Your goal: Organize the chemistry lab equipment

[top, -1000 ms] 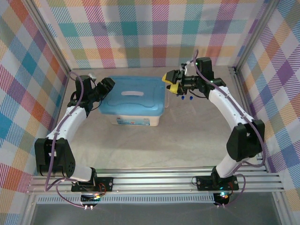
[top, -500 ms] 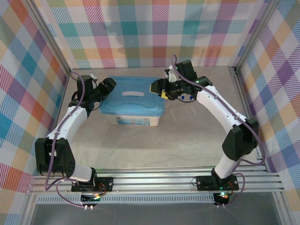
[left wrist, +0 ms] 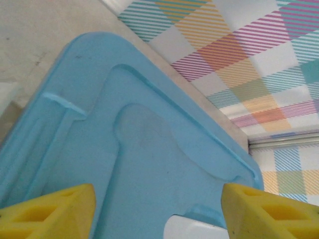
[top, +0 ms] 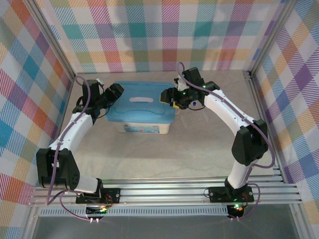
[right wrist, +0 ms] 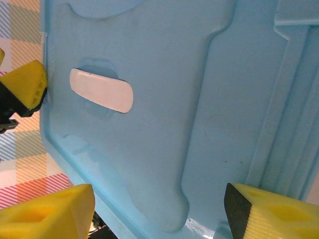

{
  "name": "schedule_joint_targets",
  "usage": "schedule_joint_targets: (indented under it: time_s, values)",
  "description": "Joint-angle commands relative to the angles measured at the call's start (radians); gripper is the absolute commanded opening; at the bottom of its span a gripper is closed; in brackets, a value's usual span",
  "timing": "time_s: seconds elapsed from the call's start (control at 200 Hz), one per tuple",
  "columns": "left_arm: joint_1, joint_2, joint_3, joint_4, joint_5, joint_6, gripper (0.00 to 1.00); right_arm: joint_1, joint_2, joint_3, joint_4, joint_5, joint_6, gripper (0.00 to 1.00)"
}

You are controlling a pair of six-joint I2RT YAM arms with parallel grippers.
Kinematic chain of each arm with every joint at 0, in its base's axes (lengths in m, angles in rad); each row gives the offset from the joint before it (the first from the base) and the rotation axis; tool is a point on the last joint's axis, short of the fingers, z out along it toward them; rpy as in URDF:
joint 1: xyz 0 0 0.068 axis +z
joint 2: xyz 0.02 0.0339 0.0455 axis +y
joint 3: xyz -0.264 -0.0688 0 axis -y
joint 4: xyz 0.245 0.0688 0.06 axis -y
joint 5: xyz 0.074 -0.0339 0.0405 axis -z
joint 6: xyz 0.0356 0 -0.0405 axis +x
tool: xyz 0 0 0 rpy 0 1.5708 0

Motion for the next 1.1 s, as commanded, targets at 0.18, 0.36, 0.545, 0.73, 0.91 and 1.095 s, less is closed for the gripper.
schedule_joint_targets:
  time_s: [0.18, 0.36, 0.545, 0.73, 0.91, 1.095]
  values:
    - [0.071, -0.074, 0.113, -0.133, -0.065, 0.058, 0.69, 0.032, -0.124, -0.024, -0.09, 0.179, -0.049, 0.73]
    - [0.09, -0.052, 0.146, -0.219, -0.108, 0.128, 0.72, 0.034, -0.146, -0.064, -0.104, 0.209, -0.054, 0.75]
    - [0.118, -0.021, 0.161, -0.278, -0.116, 0.197, 0.78, 0.035, -0.15, -0.1, -0.108, 0.225, -0.057, 0.78]
    - [0.165, 0.039, 0.184, -0.318, -0.015, 0.22, 0.82, 0.034, -0.145, -0.136, -0.096, 0.241, -0.049, 0.81]
    - [0.202, 0.081, 0.166, -0.275, 0.11, 0.215, 0.81, 0.026, -0.133, -0.164, -0.062, 0.225, -0.034, 0.9]
    - [0.215, 0.071, 0.12, -0.224, 0.165, 0.199, 0.81, -0.039, -0.144, -0.26, 0.092, 0.057, 0.036, 0.96]
